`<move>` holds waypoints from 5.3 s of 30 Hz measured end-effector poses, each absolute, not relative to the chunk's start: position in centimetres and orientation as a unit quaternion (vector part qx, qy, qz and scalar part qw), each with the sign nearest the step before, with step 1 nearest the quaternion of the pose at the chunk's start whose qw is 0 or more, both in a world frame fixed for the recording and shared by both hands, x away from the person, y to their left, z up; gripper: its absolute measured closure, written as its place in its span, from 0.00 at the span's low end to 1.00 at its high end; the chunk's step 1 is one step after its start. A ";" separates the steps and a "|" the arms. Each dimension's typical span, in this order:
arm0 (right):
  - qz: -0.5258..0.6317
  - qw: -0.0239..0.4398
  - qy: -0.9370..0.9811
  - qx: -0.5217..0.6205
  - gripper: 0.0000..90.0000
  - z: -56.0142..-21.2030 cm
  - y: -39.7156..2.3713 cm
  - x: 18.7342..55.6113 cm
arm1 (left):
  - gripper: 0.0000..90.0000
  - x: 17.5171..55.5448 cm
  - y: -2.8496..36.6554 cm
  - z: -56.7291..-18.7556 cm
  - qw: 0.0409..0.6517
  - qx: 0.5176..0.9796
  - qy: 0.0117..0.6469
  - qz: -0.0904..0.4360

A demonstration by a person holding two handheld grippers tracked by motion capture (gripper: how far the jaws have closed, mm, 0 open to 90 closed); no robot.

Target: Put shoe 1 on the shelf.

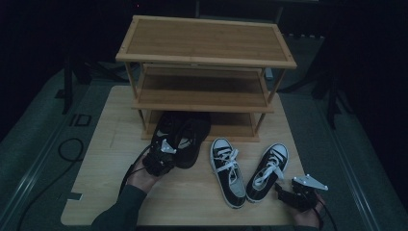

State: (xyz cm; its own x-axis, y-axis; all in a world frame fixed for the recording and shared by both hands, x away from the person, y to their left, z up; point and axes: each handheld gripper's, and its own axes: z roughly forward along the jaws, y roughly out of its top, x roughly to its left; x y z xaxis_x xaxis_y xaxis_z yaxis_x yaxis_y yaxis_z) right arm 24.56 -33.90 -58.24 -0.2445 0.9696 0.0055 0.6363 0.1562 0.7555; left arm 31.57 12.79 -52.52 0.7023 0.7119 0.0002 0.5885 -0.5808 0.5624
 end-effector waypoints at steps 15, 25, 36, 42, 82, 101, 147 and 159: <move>0.329 0.253 0.717 0.560 0.30 -58.2 -33.9 24.6 | 1.00 32.4 11.2 -52.3 0.277 0.875 0.376 0.126; 0.329 0.254 0.717 0.560 0.30 -58.2 -33.9 24.6 | 1.00 33.4 8.7 -51.5 0.276 0.877 0.362 0.157; 0.329 0.254 0.717 0.560 0.30 -58.2 -33.9 24.6 | 1.00 34.8 6.4 -51.0 0.262 0.871 0.366 0.195; 0.329 0.253 0.717 0.560 0.30 -58.2 -33.9 24.6 | 1.00 35.7 6.0 -50.9 0.259 0.867 0.375 0.204; 0.329 0.253 0.717 0.560 0.30 -58.2 -33.9 24.6 | 1.00 38.8 3.2 -52.9 0.249 0.870 0.375 0.200; 0.329 0.253 0.717 0.560 0.30 -58.2 -33.9 24.6 | 1.00 34.9 7.0 -51.9 0.268 0.871 0.370 0.178; 0.329 0.253 0.717 0.560 0.30 -58.2 -33.9 24.6 | 1.00 33.6 16.7 -55.0 0.218 0.842 0.459 0.181; 0.329 0.253 0.717 0.560 0.30 -58.2 -33.9 24.6 | 1.00 35.6 14.3 -54.2 0.227 0.840 0.456 0.184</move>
